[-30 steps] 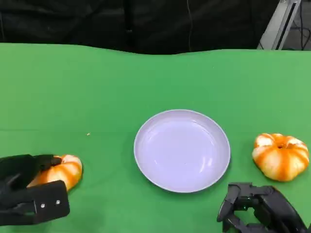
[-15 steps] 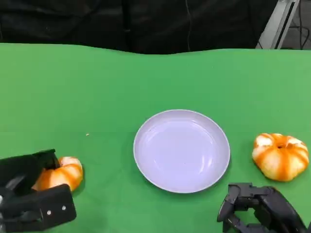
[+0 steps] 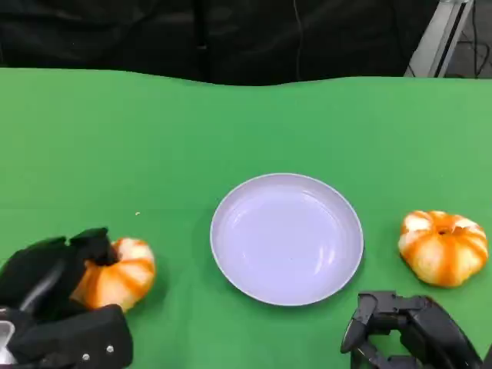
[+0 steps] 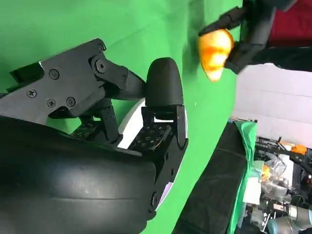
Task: Grasp the bread from the table and place it into the plate.
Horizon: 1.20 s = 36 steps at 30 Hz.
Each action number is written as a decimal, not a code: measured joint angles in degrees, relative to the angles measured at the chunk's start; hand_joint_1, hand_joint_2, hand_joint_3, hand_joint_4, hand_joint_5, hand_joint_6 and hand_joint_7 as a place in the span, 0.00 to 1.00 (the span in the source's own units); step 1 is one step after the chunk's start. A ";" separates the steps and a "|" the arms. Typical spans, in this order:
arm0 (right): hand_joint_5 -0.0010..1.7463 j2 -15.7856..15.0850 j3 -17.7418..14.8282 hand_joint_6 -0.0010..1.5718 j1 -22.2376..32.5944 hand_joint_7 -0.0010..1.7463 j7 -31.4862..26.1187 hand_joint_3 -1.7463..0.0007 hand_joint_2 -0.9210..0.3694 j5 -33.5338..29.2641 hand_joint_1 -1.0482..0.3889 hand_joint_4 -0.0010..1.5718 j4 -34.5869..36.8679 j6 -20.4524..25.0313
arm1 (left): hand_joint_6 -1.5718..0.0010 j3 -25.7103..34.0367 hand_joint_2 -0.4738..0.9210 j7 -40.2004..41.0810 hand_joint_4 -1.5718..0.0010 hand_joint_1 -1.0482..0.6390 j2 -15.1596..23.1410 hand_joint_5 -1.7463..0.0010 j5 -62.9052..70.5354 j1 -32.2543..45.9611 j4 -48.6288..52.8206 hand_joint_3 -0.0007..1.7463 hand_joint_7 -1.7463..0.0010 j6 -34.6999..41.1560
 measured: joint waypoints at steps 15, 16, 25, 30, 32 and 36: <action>0.82 0.00 0.24 0.54 -0.10 0.67 -0.62 0.50 0.20 -0.57 0.65 0.53 0.23 -0.12 | 0.67 2.35 0.92 -4.45 0.56 0.54 -2.11 0.00 2.01 3.28 -24.06 0.00 0.00 2.77; 0.82 0.00 0.25 0.54 -0.10 0.67 -0.70 0.50 0.21 -0.66 0.65 0.53 0.41 -0.22 | 0.67 2.08 0.92 -5.06 0.57 0.54 -2.63 0.00 2.23 3.13 -24.89 0.00 0.00 2.99; 0.82 0.36 0.45 0.54 -0.44 0.67 -1.11 0.48 0.21 -0.92 0.64 0.53 0.53 -0.24 | 0.68 -1.05 0.92 -7.73 0.58 0.55 -7.32 0.00 3.83 -2.26 -25.94 0.00 0.00 3.22; 0.82 0.63 0.70 0.54 -0.49 0.67 -1.85 0.48 0.21 -1.20 0.65 0.53 0.57 -0.20 | 0.69 -3.03 0.93 -7.93 0.59 0.54 -9.51 0.00 4.68 -4.85 -23.19 0.00 0.00 3.21; 0.82 0.82 0.86 0.54 -0.43 0.67 -2.23 0.47 0.21 -1.33 0.65 0.53 0.53 -0.18 | 0.70 -3.83 0.93 -7.86 0.59 0.54 -10.37 0.00 4.93 -6.14 -20.99 0.00 0.00 2.67; 0.81 1.58 1.32 0.54 -0.44 0.67 -2.49 0.46 0.22 -1.59 0.65 0.54 0.51 -0.29 | 0.70 -5.34 0.93 -7.30 0.60 0.54 -11.34 0.00 5.71 -8.89 -15.88 0.00 0.00 0.53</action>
